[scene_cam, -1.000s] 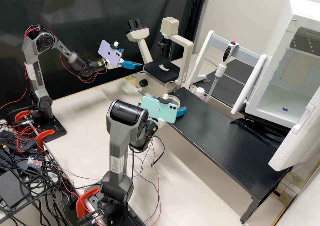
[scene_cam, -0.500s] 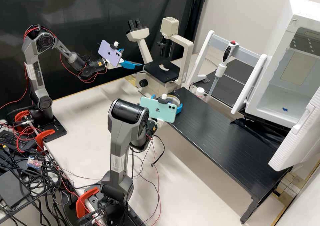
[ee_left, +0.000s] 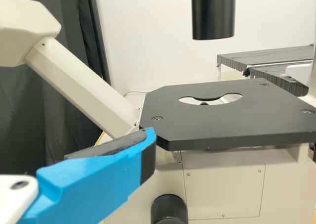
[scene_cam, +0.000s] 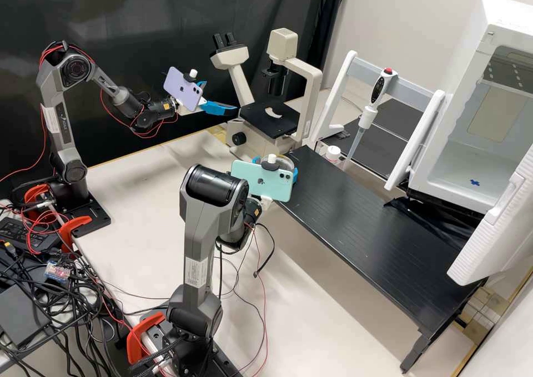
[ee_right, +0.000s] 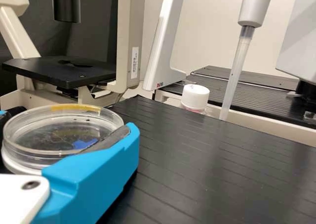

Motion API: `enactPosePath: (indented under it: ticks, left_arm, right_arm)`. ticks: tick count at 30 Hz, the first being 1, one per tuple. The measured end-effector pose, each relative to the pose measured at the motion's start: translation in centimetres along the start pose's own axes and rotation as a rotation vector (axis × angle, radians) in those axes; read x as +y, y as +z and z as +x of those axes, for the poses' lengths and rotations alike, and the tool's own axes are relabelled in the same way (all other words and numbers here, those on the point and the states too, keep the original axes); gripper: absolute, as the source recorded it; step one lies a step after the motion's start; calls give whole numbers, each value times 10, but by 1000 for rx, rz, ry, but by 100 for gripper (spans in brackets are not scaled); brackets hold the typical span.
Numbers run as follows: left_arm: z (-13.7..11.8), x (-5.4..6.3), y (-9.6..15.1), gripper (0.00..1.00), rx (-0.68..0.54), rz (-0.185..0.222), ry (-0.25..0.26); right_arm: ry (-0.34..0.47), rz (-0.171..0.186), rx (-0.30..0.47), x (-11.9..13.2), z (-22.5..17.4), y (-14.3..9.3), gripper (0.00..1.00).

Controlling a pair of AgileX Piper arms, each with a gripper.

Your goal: Move the petri dish to the incubator

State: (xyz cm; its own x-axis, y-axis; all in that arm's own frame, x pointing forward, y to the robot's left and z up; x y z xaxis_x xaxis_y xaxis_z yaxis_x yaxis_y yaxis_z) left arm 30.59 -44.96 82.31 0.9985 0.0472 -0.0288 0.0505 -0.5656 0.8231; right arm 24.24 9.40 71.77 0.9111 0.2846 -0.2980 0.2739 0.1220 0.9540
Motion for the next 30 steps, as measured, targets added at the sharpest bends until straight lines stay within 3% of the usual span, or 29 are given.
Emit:
enactPosePath:
  ticks: [4, 15, 24, 27, 30]
  left_arm:
    - [0, 0, 0, 100, 0, 0, 0]
    - [0, 0, 0, 100, 0, 0, 0]
    - [0, 0, 0, 100, 0, 0, 0]
    - [0, 0, 0, 100, 0, 0, 0]
    - [0, 0, 0, 100, 0, 0, 0]
  right_arm:
    - [2, 15, -2, 1, 0, 1, 0]
    - [3, 5, -7, 4, 2, 5, 0]
    - [79, 2, -82, 37, -7, 27, 0]
    - [159, 29, -152, 58, -14, 44, 0]
    - [206, 32, -178, 76, -19, 58, 0]
